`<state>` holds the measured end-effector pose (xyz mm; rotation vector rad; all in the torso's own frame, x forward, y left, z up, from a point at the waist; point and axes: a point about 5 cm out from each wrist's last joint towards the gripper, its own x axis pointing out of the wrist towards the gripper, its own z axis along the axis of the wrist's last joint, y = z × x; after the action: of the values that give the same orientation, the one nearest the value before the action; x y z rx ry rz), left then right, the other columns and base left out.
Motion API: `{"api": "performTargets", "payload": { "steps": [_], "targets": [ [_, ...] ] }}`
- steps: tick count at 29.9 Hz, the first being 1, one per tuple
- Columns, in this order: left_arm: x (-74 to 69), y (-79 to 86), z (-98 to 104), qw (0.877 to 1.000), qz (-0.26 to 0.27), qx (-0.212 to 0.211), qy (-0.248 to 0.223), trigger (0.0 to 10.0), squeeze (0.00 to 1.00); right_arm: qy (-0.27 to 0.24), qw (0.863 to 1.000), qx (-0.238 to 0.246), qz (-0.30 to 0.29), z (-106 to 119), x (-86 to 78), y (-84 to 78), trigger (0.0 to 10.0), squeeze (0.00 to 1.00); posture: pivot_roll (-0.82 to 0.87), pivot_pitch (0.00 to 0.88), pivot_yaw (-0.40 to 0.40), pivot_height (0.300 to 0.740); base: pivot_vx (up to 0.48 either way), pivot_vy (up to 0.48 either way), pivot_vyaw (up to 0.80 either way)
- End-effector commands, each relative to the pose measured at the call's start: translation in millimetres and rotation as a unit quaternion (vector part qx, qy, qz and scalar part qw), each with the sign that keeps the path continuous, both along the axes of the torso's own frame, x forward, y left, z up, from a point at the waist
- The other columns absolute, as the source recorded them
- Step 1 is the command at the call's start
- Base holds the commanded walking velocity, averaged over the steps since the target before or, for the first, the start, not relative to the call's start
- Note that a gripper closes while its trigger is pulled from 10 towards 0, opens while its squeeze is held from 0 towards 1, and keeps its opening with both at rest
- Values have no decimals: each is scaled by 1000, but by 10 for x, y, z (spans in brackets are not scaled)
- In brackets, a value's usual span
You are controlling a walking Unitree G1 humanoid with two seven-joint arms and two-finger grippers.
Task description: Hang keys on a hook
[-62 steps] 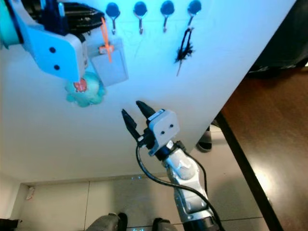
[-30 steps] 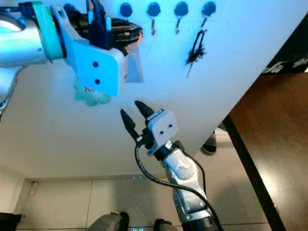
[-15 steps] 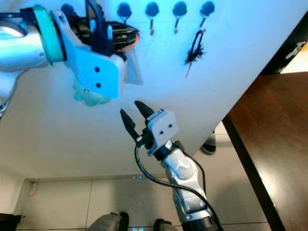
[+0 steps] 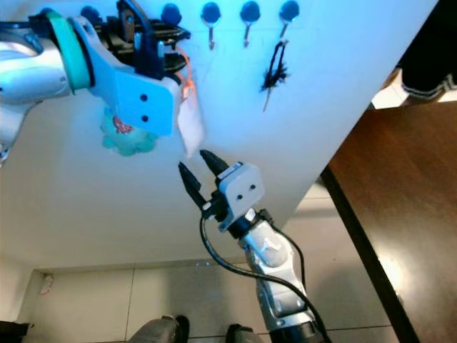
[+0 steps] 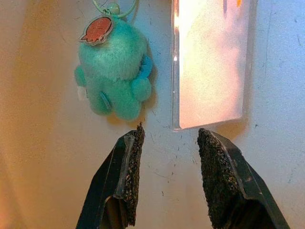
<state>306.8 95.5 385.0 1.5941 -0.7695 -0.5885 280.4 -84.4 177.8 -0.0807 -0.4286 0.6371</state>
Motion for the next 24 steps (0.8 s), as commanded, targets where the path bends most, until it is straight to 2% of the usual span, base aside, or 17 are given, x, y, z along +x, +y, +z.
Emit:
{"api": "performTargets", "payload": {
  "steps": [1,3,8,10,12,13,14,16,19,22,24],
  "targets": [
    [46,188,181,999,47,-15,-22,10000,0,5,1000,-4,4,-38,-22,15,10000,0,200,138,119,740,0,0,0],
    [24,327,263,998,60,5,-14,10000,0,6,1000,-4,4,-38,-26,13,10000,0,199,141,122,740,0,0,0],
    [-3,433,308,998,68,17,-2,10000,0,6,1000,-3,4,-40,-32,15,10000,0,201,142,123,740,0,0,0],
    [-57,574,329,996,74,26,31,10000,0,7,1000,-2,4,-45,-41,19,10000,0,202,147,126,740,0,0,0],
    [-57,574,329,996,74,26,31,10000,0,7,1000,-2,4,-45,-41,19,10000,0,202,147,126,740,0,0,0],
    [-89,630,312,995,74,34,51,10000,0,8,1000,-2,4,-47,-44,20,10000,0,201,148,126,740,0,0,0],
    [-89,630,312,995,74,34,51,10000,0,8,1000,-2,4,-47,-44,20,10000,0,201,148,126,740,0,0,0],
    [-169,681,199,991,56,57,103,10000,0,8,1000,-2,4,-49,-47,15,10000,0,196,150,124,740,0,0,0],
    [-216,679,133,989,38,68,126,10000,0,8,1000,-3,3,-50,-48,6,10000,0,194,151,123,740,0,0,0],
    [-281,653,132,988,8,57,146,10000,0,8,1000,-4,3,-51,-50,-2,10000,0,187,152,121,740,0,0,0],
    [-383,590,127,982,-44,32,180,10000,0,9,1000,-5,3,-53,-54,-10,10000,0,184,154,121,740,0,0,0]
  ]
}}
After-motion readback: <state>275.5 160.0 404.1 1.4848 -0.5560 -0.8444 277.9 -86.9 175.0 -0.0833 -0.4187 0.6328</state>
